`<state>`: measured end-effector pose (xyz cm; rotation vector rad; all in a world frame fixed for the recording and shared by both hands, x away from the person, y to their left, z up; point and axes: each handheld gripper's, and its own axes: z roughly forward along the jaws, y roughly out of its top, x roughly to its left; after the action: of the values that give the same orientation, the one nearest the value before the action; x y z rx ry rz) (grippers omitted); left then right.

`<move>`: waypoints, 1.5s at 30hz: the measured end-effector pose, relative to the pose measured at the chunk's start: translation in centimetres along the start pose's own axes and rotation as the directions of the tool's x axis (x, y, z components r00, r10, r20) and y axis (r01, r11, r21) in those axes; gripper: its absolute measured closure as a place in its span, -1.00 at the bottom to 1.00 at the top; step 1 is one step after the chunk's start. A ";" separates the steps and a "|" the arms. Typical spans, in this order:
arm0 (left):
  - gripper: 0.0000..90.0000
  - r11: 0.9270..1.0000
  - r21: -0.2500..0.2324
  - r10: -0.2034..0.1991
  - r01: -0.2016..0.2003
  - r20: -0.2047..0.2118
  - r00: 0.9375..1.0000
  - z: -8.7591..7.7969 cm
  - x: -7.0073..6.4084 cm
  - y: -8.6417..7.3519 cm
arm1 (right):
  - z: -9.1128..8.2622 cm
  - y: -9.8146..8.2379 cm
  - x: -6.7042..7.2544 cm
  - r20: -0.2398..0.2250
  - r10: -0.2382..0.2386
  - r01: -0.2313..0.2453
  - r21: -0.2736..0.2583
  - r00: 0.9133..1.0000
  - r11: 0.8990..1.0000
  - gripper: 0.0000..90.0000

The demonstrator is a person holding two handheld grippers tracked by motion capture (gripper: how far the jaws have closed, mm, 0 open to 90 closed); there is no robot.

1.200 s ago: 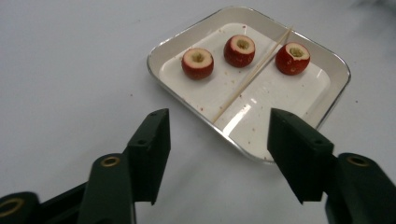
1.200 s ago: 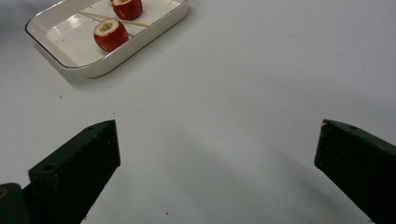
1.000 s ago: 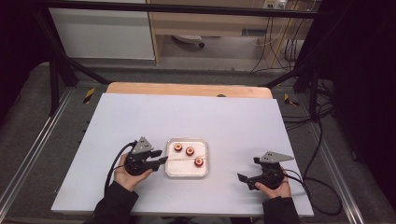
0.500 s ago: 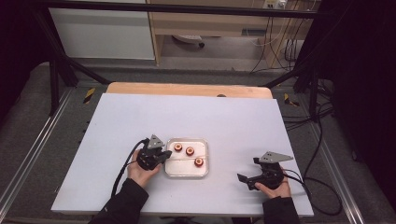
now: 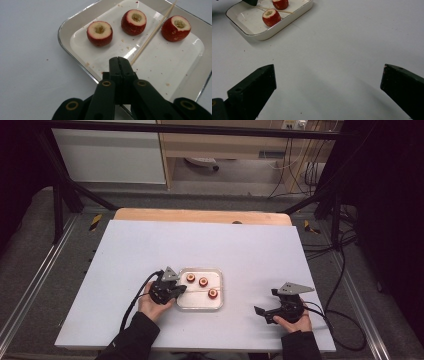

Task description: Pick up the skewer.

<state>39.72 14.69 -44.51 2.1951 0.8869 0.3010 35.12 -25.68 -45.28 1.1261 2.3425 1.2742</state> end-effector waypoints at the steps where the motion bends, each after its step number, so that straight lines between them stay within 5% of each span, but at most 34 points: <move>1: 1.00 1.000 0.004 0.006 -0.006 0.002 1.000 -0.1 -0.1 0.0 | 0.0 0.0 0.0 0.000 -0.001 0.001 0.000 1.000 1.000 -0.98; 8: 1.00 0.999 0.017 0.043 -0.043 0.030 0.999 -0.6 -1.0 -0.3 | 0.0 0.0 0.0 -0.001 -0.001 0.001 0.000 1.000 1.000 -0.98; 17: 0.93 0.996 -0.030 0.081 -0.081 0.008 0.997 -0.9 -1.1 0.5 | 0.1 0.0 0.0 -0.004 0.001 -0.001 0.006 1.000 1.000 -0.98; 26: 0.63 0.985 0.009 0.171 -0.172 0.059 0.984 0.6 -1.4 1.2 | 0.1 0.0 0.0 -0.007 -0.002 0.002 0.006 1.000 1.000 -0.98; 45: 0.96 0.978 -0.001 0.207 -0.208 0.102 0.973 1.5 -1.5 1.1 | 0.2 0.0 0.0 -0.007 -0.005 0.005 0.008 1.000 1.000 -0.98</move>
<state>39.86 12.28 -44.64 2.2944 0.6053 0.2822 35.20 -25.60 -45.40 1.1192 2.3563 1.2695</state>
